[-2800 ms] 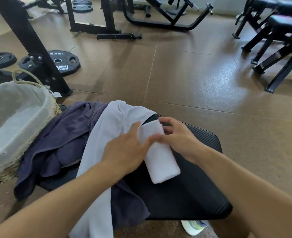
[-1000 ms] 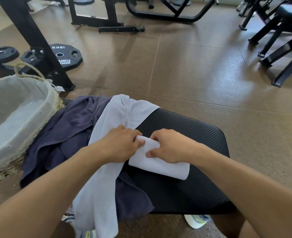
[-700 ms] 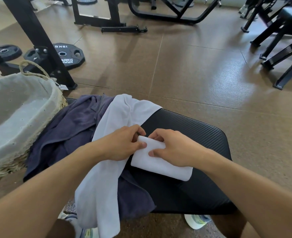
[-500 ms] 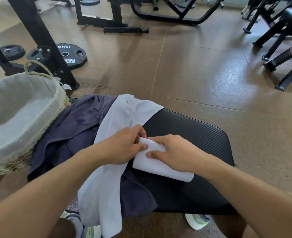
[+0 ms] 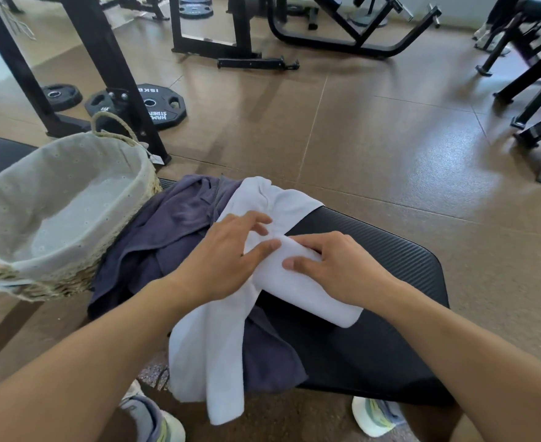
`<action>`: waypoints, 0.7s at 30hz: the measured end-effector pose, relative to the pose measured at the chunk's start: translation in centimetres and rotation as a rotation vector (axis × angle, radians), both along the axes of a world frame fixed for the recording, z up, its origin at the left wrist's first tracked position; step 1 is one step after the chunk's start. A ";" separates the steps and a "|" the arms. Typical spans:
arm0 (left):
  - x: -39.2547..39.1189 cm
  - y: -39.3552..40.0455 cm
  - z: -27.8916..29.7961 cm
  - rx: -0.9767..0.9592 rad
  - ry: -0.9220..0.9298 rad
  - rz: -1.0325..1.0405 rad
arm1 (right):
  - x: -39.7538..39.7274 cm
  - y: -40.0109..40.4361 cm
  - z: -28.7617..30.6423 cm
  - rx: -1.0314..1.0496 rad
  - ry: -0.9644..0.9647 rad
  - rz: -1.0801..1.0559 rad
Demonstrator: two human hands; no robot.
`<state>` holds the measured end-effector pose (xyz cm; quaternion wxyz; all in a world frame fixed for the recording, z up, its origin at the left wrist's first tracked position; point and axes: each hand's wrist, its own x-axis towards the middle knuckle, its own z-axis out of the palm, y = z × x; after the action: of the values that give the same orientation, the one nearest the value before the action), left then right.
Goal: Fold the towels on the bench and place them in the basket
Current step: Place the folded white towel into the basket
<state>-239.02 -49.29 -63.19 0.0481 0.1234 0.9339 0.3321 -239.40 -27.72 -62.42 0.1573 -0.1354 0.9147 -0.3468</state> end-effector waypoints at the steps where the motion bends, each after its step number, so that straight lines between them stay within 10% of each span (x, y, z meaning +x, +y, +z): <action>1: 0.0 -0.5 0.2 0.026 0.029 0.032 | -0.2 -0.3 0.2 -0.008 0.012 -0.002; 15: 1.1 -13.5 4.2 -0.233 0.480 0.411 | -4.6 -15.9 6.5 -0.140 0.336 0.076; 21: 2.1 -20.1 4.2 -0.370 0.307 0.667 | -6.8 -24.5 7.5 -0.050 0.405 0.252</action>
<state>-236.87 -69.34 -58.95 -0.1806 -0.1490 0.9630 0.1336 -246.16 -52.26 -54.88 0.0095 -0.3190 0.8947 -0.3126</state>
